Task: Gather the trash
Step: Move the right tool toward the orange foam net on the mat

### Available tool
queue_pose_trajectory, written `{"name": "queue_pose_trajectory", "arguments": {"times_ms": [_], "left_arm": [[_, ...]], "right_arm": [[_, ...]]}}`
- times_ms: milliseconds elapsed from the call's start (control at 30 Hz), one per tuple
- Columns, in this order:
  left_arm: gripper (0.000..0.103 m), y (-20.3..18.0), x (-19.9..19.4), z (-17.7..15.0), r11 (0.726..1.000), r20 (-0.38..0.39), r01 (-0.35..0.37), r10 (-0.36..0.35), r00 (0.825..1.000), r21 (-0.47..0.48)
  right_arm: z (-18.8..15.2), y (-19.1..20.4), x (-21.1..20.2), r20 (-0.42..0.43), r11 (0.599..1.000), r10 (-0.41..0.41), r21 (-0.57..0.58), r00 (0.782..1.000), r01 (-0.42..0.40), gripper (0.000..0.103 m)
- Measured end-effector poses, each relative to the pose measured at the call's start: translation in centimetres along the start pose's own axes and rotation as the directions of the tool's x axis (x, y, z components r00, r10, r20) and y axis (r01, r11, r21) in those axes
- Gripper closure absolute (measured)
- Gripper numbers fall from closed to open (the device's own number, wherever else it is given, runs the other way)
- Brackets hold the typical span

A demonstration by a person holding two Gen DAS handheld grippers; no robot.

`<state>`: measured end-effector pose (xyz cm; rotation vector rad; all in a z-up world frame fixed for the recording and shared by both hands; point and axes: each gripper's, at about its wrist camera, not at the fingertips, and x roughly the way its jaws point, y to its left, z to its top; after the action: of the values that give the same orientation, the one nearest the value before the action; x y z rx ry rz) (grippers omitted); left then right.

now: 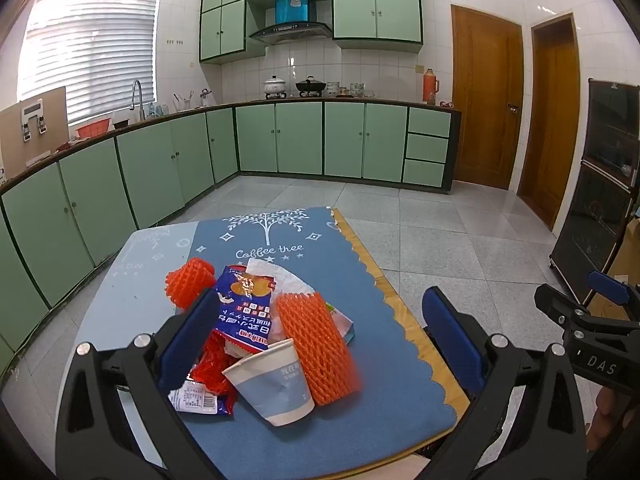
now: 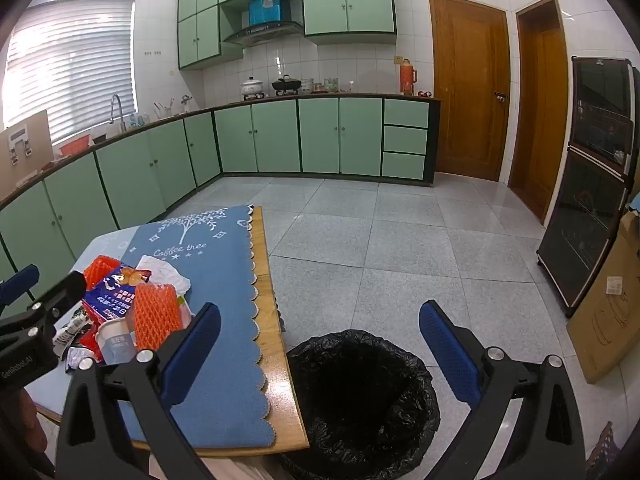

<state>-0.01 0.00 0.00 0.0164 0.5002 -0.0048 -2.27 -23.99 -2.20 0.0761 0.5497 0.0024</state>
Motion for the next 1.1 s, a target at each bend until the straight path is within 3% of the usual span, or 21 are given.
{"name": "queue_pose_trajectory", "arguments": {"times_ms": [500,733,933,1100], "left_arm": [[0.005,0.6,0.4,-0.2,1.000,-0.004,-0.015,0.015,1.000,-0.006],[0.005,5.1,2.1,-1.8,0.991,-0.036,-0.127,0.126,0.991,-0.049],[0.005,10.4,3.2,-3.1,0.963,-0.076,-0.248,0.241,0.968,-0.104],[0.008,13.0,3.2,-3.8,0.944,-0.101,-0.298,0.286,0.953,-0.140]], "right_arm": [[-0.1,0.3,0.9,-0.011,1.000,0.014,-0.008,1.000,-0.014,0.006],[0.0,3.0,3.3,-0.011,0.995,0.087,-0.042,0.996,-0.087,0.006],[-0.2,6.7,6.9,-0.062,0.975,0.204,-0.082,0.977,-0.208,0.016],[-1.0,10.5,10.7,-0.176,0.943,0.300,-0.093,0.938,-0.319,0.029]]}}
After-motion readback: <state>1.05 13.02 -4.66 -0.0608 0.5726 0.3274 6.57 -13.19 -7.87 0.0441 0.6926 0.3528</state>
